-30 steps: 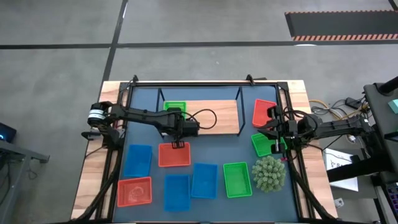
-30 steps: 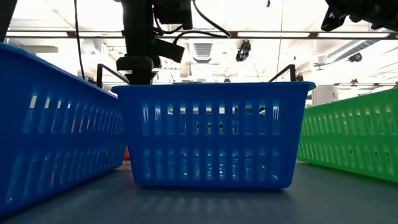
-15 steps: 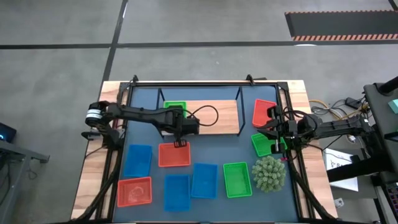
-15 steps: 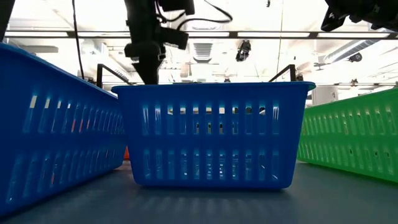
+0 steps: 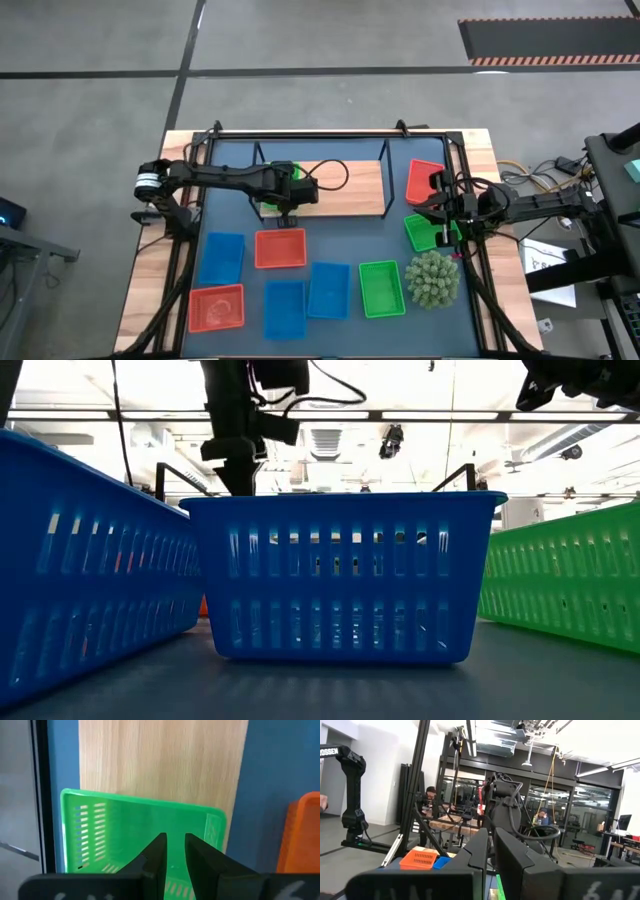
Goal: Stack baskets on shelf by color
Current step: Put the middle orange basket on the shelf
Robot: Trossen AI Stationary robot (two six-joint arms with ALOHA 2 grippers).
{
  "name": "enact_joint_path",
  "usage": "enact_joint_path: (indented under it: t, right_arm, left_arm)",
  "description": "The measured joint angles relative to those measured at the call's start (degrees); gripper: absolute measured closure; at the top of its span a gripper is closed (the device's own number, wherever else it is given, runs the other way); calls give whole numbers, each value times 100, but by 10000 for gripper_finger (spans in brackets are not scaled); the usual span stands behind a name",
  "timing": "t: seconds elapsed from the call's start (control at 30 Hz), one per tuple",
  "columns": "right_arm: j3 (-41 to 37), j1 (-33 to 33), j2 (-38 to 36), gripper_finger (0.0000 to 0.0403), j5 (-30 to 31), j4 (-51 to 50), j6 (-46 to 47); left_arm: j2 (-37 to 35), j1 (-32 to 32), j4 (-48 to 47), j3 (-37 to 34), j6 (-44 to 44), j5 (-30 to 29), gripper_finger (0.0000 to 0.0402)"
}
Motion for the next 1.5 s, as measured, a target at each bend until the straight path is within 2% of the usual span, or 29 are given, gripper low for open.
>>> enact_joint_path:
  t: [0.17, 0.27, 0.4, 0.63, 0.77, 0.9, 1.23, 1.5]
  right_arm:
    - [0, 0, 0, 376, 0, -10, 0]
    - [0, 0, 0, 376, 2, -8, -7]
    - [0, 7, 1, 376, 1, 22, -98]
    - [360, 190, 207, 376, -24, -96, -217]
    - [827, 460, 701, 376, -55, -501, -354]
    - [1283, 784, 1317, 376, -51, -591, -508]
    - [2643, 1314, 2901, 376, 13, -969, -682]
    - [4151, 1316, 4101, 376, 429, -2572, -447]
  left_arm:
    - [-65, -60, 86, 129, -66, -15, 350]
    - [-275, -252, 458, 153, -267, -14, 350]
    - [-662, -704, 1517, -87, -293, -10, 350]
    - [-1189, -1636, 4402, -1031, 142, -83, 350]
    - [-1340, -2018, 5765, -1657, 728, -135, 350]
    - [-1582, -2180, 6485, -2183, 960, -212, 350]
    - [-2443, -2180, 7706, -3340, 1666, -284, 350]
    - [-3282, -2178, 7914, -3828, 1987, -365, 350]
